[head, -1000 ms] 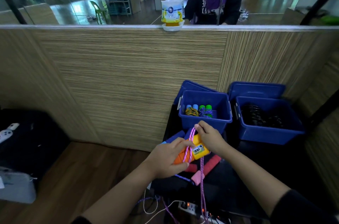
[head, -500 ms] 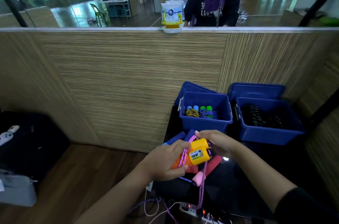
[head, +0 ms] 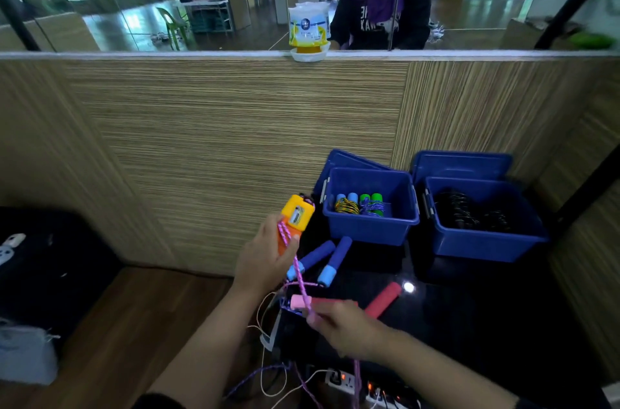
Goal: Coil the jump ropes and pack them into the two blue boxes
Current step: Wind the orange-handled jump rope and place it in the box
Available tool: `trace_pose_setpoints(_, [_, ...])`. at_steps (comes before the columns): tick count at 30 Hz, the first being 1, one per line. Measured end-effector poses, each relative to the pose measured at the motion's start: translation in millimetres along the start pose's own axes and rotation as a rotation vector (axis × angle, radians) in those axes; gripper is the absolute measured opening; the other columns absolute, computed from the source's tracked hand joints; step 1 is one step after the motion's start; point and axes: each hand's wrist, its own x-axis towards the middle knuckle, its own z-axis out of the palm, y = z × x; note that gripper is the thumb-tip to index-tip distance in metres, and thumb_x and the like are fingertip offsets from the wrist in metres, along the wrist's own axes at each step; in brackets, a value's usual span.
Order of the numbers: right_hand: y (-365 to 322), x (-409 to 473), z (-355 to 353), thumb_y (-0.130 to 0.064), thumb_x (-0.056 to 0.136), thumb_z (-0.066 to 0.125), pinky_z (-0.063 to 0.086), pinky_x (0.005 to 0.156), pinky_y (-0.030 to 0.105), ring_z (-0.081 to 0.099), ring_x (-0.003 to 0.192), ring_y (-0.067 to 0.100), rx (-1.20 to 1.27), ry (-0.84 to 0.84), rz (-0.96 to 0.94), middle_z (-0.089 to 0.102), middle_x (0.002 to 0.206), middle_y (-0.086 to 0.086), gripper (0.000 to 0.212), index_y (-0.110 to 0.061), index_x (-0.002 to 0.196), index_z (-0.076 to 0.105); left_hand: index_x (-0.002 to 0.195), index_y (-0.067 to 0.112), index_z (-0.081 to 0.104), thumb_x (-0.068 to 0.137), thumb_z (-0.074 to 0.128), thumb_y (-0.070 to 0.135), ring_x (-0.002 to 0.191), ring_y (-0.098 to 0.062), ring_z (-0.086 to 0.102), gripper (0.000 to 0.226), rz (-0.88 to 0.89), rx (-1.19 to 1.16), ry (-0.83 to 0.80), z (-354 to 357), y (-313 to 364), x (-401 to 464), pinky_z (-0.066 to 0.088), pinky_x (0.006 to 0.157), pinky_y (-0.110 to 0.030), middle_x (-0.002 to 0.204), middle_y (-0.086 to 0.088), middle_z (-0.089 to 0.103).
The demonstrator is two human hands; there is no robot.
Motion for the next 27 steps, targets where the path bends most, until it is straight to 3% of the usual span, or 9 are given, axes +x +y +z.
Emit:
trace_pose_setpoints(4, [-23,1,-32,-0.027,0.094,0.044,0.043,0.065,0.034,0.051,0.069,0.026,-0.29,0.0,-0.15,0.057,0.074,0.008,0.018,-0.023,0.078,0.049,0.125,0.018,0.046,0.08,0.033,0.059,0.078,-0.037,0.066,0.062,0.205,0.313,-0.206,10,-18,-13,0.054,0.06,-0.043,0.108,-0.009,0.063])
trace_pose_setpoints(7, [-23,14,-70,-0.028,0.094,0.048,0.046,0.069,0.032,0.059,0.077,0.02,-0.335,0.094,-0.166,0.067,0.082,0.004,0.02,-0.017,0.087,0.063,0.122,0.022,0.042,0.087,0.039,0.05,0.067,-0.033,0.066,0.044,0.386,0.307,-0.296,22,-24,-28,0.052,0.049,-0.038,0.1,-0.007,0.065])
trace_pose_setpoints(11, [-1,25,-96,-0.025,0.093,0.057,0.043,0.073,0.028,0.056,0.076,0.011,-0.157,0.09,-0.125,0.066,0.081,0.002,0.017,-0.014,0.087,0.068,0.107,0.015,0.049,0.09,0.042,0.041,0.066,-0.029,0.061,0.032,0.607,0.203,-0.327,28,2,-43,0.049,0.05,-0.037,0.087,-0.006,0.061])
trace_pose_setpoints(13, [11,28,-100,-0.027,0.089,0.063,0.046,0.076,0.026,0.059,0.078,0.006,-0.085,0.068,-0.109,0.068,0.082,-0.005,0.011,-0.023,0.082,0.07,0.11,0.01,0.052,0.089,0.043,0.047,0.069,-0.029,0.062,0.043,0.631,0.152,-0.291,28,13,-49,0.05,0.053,-0.037,0.087,-0.007,0.064])
trace_pose_setpoints(15, [21,26,-105,-0.025,0.084,0.07,0.047,0.074,0.024,0.059,0.076,0.0,0.039,0.041,-0.075,0.068,0.08,-0.006,0.006,-0.025,0.078,0.071,0.126,0.011,0.046,0.089,0.044,0.058,0.073,-0.026,0.065,0.06,0.643,0.135,-0.269,28,17,-52,0.052,0.056,-0.034,0.096,-0.007,0.066])
trace_pose_setpoints(18, [29,22,-110,-0.017,0.077,0.077,0.048,0.071,0.023,0.06,0.076,0.005,0.218,0.04,-0.052,0.07,0.083,0.01,0.015,-0.004,0.084,0.074,0.14,0.023,0.038,0.089,0.042,0.066,0.074,-0.021,0.066,0.067,0.738,0.219,-0.247,29,14,-54,0.053,0.057,-0.029,0.111,-0.006,0.061])
trace_pose_setpoints(22, [35,18,-112,-0.023,0.074,0.076,0.052,0.072,0.024,0.065,0.076,0.012,0.455,0.026,0.043,0.071,0.085,0.015,0.023,-0.002,0.085,0.075,0.135,0.022,0.041,0.085,0.052,0.06,0.078,-0.019,0.065,0.064,0.739,0.142,-0.243,27,13,-48,0.052,0.063,-0.029,0.112,-0.003,0.059])
trace_pose_setpoints(25, [51,22,-102,-0.014,0.082,0.069,0.054,0.071,0.032,0.063,0.067,0.019,0.637,0.025,0.165,0.069,0.073,0.015,0.018,0.002,0.076,0.072,0.134,0.023,0.04,0.081,0.059,0.055,0.083,-0.016,0.063,0.065,0.712,0.035,-0.225,19,18,-43,0.051,0.069,-0.029,0.112,0.0,0.059])
trace_pose_setpoints(27, [61,24,-86,-0.016,0.082,0.07,0.052,0.068,0.041,0.054,0.056,0.022,0.675,0.067,0.187,0.06,0.061,0.017,0.026,0.006,0.068,0.066,0.135,0.026,0.038,0.08,0.06,0.051,0.088,-0.014,0.062,0.064,0.621,-0.072,-0.155,13,20,-37,0.051,0.072,-0.029,0.115,0.001,0.059])
